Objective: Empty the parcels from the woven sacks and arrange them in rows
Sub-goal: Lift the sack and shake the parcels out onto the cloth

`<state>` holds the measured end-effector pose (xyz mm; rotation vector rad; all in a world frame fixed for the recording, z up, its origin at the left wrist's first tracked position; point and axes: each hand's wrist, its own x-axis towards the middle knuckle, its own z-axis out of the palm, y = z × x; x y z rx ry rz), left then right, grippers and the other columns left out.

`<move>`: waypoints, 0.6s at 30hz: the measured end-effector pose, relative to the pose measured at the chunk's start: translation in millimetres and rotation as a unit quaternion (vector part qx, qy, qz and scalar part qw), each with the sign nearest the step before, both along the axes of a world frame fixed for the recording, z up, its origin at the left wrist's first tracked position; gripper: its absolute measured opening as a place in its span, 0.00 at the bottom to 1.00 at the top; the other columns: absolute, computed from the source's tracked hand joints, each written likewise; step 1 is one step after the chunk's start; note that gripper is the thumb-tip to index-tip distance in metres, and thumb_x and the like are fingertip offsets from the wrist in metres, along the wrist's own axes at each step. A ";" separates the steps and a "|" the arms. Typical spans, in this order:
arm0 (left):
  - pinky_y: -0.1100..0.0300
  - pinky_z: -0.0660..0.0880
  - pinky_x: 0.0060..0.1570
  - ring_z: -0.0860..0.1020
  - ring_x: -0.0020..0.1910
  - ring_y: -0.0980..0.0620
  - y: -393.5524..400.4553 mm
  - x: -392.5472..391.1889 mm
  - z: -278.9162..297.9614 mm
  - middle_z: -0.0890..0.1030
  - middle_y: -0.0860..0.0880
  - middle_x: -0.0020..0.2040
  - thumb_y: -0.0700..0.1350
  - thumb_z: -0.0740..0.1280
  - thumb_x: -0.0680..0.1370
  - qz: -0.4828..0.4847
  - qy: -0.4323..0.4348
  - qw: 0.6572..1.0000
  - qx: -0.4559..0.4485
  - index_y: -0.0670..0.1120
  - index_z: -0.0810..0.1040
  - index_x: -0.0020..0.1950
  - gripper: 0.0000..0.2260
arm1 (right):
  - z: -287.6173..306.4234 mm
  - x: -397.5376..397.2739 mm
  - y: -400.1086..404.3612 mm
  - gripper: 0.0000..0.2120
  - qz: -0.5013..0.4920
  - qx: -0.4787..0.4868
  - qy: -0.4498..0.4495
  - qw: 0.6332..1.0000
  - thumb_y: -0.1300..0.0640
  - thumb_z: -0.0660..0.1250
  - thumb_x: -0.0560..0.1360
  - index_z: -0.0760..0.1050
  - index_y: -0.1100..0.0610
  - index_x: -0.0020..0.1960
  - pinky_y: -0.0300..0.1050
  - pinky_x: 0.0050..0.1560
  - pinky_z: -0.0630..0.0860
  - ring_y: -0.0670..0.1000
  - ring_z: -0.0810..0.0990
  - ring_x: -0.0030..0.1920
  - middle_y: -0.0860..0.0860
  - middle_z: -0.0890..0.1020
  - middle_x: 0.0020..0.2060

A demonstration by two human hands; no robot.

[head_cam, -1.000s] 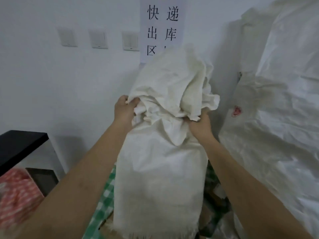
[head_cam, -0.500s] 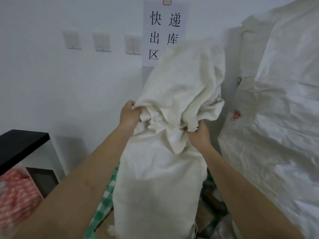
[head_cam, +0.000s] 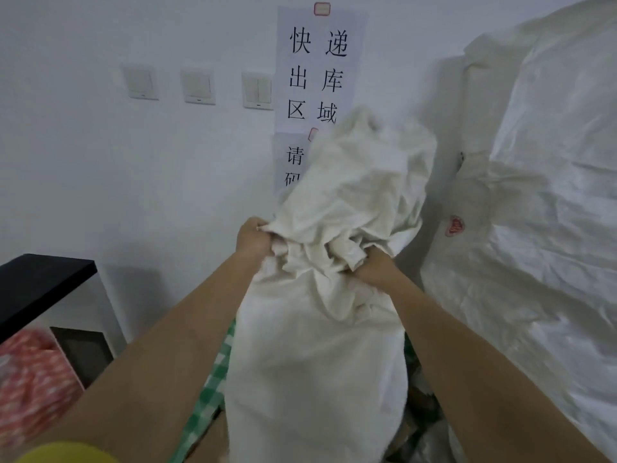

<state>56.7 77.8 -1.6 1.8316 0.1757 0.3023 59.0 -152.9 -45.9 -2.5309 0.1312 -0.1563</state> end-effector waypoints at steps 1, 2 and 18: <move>0.60 0.70 0.30 0.73 0.41 0.47 0.1 0.7 -8.2 0.72 0.46 0.38 0.38 0.60 0.78 0.006 0.015 1.000 0.001 0.43 0.70 0.47 0.02 | -0.6 1.0 0.4 0.20 0.012 -0.017 0.000 1.000 0.48 0.67 0.76 0.73 0.59 0.62 0.48 0.52 0.73 0.58 0.78 0.56 0.57 0.79 0.58; 0.58 0.68 0.33 0.73 0.42 0.47 -0.1 2.0 -13.2 0.72 0.46 0.39 0.40 0.59 0.79 0.006 0.022 1.000 -0.006 0.42 0.70 0.49 0.02 | 2.1 0.8 1.3 0.19 0.021 -0.012 -0.029 0.999 0.49 0.68 0.74 0.74 0.59 0.60 0.46 0.50 0.72 0.57 0.78 0.55 0.56 0.80 0.56; 0.48 0.73 0.62 0.67 0.69 0.51 -26.9 -37.6 -19.7 0.62 0.52 0.72 0.73 0.71 0.59 -0.245 -0.016 0.963 0.109 0.67 0.48 0.74 0.50 | 4.9 -66.6 43.5 0.15 0.131 0.358 -0.100 0.919 0.63 0.66 0.77 0.75 0.53 0.63 0.45 0.59 0.77 0.47 0.79 0.58 0.47 0.81 0.56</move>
